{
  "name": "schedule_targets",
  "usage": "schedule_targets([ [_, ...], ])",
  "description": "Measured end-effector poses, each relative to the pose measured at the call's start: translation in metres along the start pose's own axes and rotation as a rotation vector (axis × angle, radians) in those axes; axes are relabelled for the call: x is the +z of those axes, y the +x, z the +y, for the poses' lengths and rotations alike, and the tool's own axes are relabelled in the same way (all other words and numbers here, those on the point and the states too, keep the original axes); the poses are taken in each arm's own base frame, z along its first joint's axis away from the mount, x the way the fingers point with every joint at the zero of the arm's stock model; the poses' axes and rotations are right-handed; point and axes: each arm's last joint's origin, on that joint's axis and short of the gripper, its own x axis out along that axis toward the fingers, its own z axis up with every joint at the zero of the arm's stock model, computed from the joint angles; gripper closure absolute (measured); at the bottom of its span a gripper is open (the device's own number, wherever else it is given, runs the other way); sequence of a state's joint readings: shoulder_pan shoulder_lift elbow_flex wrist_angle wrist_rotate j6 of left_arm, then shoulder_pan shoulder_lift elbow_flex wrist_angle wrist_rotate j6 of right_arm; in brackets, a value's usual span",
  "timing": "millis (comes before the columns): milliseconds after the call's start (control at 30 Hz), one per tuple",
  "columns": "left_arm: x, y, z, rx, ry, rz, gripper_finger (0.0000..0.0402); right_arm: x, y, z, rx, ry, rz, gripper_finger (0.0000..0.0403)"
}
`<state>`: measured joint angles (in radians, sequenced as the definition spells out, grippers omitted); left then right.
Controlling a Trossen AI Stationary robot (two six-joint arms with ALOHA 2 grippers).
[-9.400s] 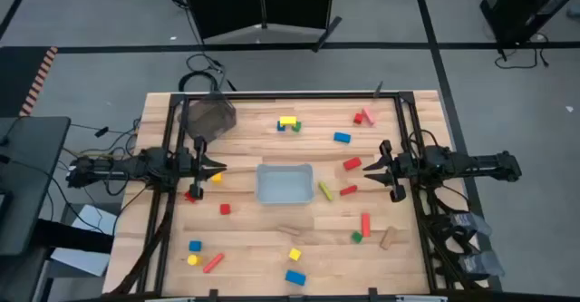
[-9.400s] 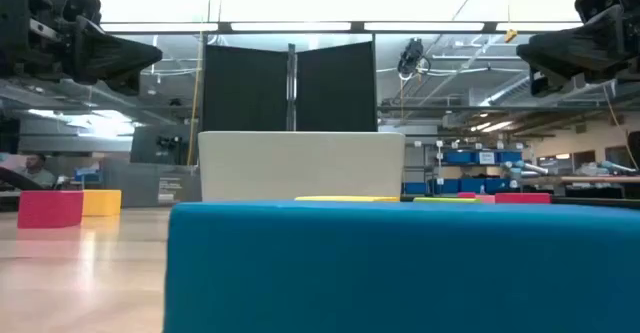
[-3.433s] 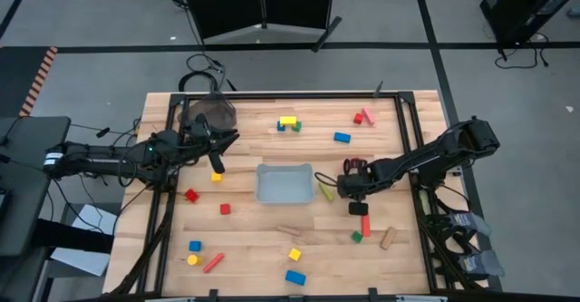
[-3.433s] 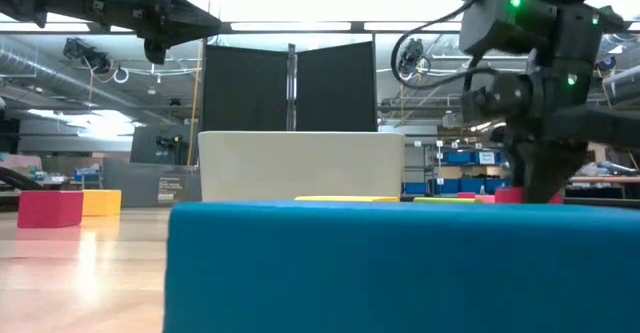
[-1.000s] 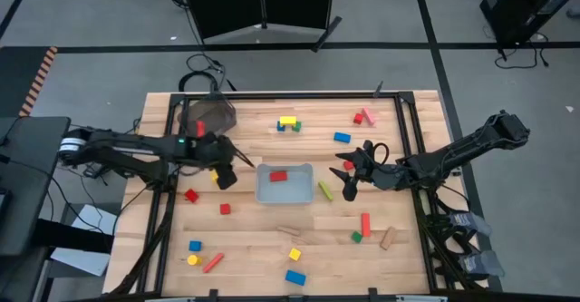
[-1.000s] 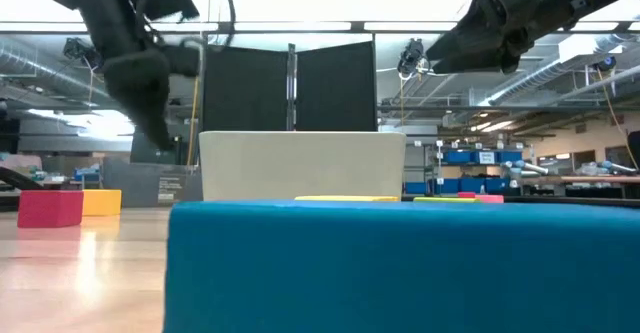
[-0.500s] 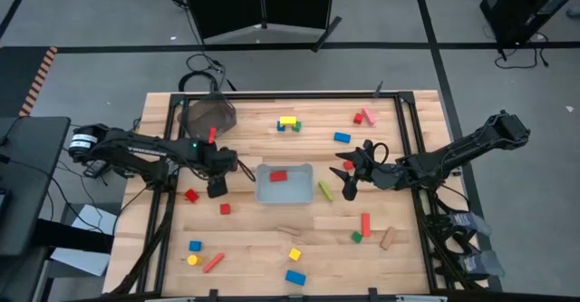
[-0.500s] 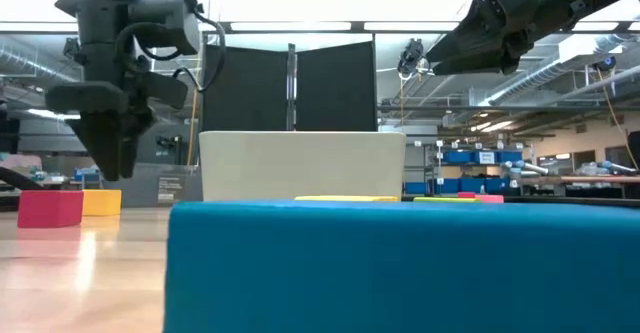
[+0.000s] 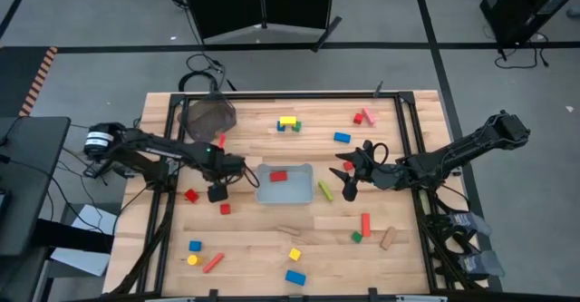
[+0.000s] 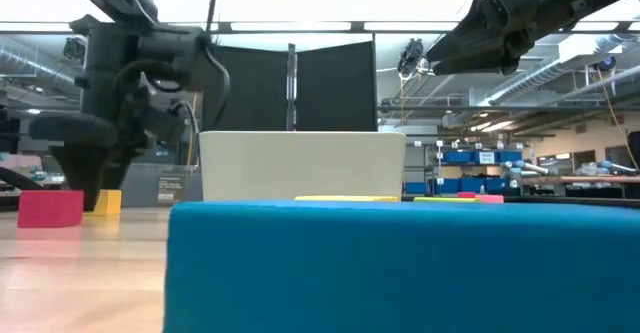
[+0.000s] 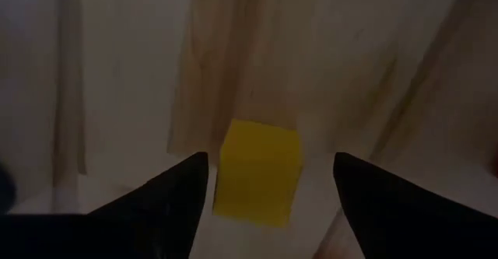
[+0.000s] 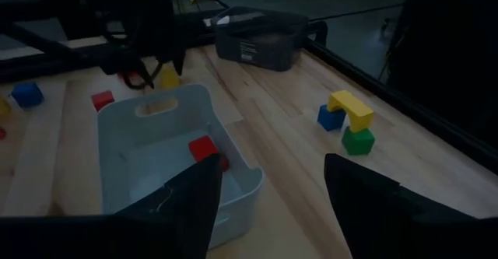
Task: Sort blocks by size
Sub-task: Put the top yellow cube block into the black bin
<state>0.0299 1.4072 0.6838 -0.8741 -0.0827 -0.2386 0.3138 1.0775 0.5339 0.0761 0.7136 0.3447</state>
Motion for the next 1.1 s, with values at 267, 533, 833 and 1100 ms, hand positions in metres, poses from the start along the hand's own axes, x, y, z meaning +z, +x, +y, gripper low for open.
schedule_targets([
  [267,0.004,0.011,-0.003,-0.005,0.008,0.065,0.0158,0.0,0.0,0.0,0.0,-0.005,0.001,0.0166],
  [533,0.004,0.012,-0.003,-0.01,-0.005,0.062,0.0262,0.0,0.0,0.0,0.0,-0.008,0.002,0.0171],
  [833,0.004,-0.001,0.001,0.082,-0.04,0.086,0.0262,0.0,0.0,0.0,0.0,-0.014,0.003,0.0172],
  [1100,0.019,-0.072,0.022,0.169,-0.178,-0.214,0.0262,0.0,0.0,0.0,0.002,-0.026,-0.003,0.0173],
])
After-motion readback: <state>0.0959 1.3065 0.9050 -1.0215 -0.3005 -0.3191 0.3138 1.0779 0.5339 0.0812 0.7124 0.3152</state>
